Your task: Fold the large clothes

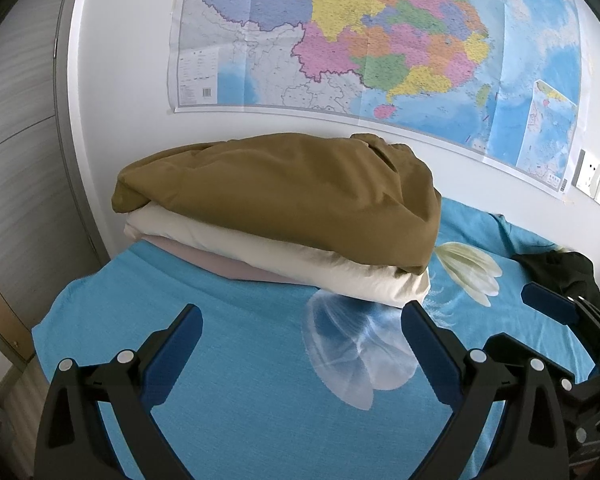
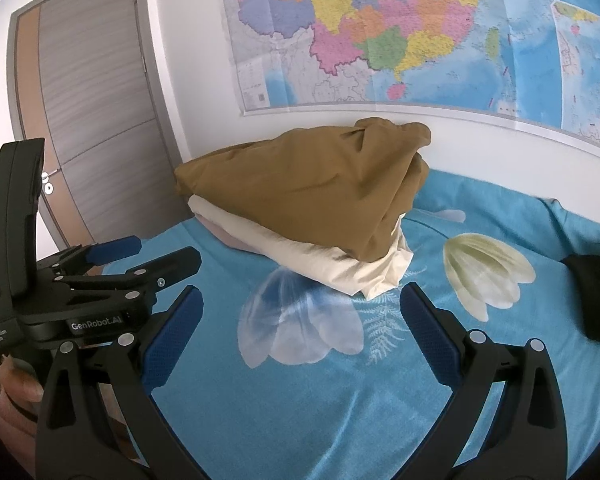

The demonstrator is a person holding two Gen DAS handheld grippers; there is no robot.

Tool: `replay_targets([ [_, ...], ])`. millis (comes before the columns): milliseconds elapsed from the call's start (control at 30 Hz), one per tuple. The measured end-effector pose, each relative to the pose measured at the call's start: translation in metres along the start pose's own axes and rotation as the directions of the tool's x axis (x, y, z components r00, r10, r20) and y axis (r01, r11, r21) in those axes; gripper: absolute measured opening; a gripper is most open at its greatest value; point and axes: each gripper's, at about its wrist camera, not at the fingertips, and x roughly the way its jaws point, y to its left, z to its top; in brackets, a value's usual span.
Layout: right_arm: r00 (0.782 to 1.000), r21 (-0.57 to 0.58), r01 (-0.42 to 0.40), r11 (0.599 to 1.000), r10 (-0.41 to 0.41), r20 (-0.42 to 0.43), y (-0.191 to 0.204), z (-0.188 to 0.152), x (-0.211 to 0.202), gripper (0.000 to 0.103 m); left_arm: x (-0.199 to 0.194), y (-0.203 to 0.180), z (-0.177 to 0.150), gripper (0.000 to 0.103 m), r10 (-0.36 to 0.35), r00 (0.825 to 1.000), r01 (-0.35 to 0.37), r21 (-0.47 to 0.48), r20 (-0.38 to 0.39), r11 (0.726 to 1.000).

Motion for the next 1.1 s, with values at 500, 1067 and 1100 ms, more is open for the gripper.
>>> replay_targets([
  [500,1.0,0.004,-0.003,1.0,0.003,-0.006,-0.0019,0.0005,-0.0002,0.097,0.0016,-0.0024,-0.0009,0.096,-0.005,1.0,0.005,-0.003,-0.005,1.0],
  [1067,1.0,0.008,-0.002,1.0,0.002,-0.009,-0.0025,0.0023,0.0001,0.097,0.003,-0.003,-0.0015,0.096,-0.005,1.0,0.005,-0.007,-0.008,1.0],
  [1100,1.0,0.007,-0.003,1.0,0.003,-0.01,-0.0024,0.0022,0.0,0.097,0.0032,-0.0032,-0.0018,0.096,-0.005,1.0,0.005,-0.006,-0.009,1.0],
])
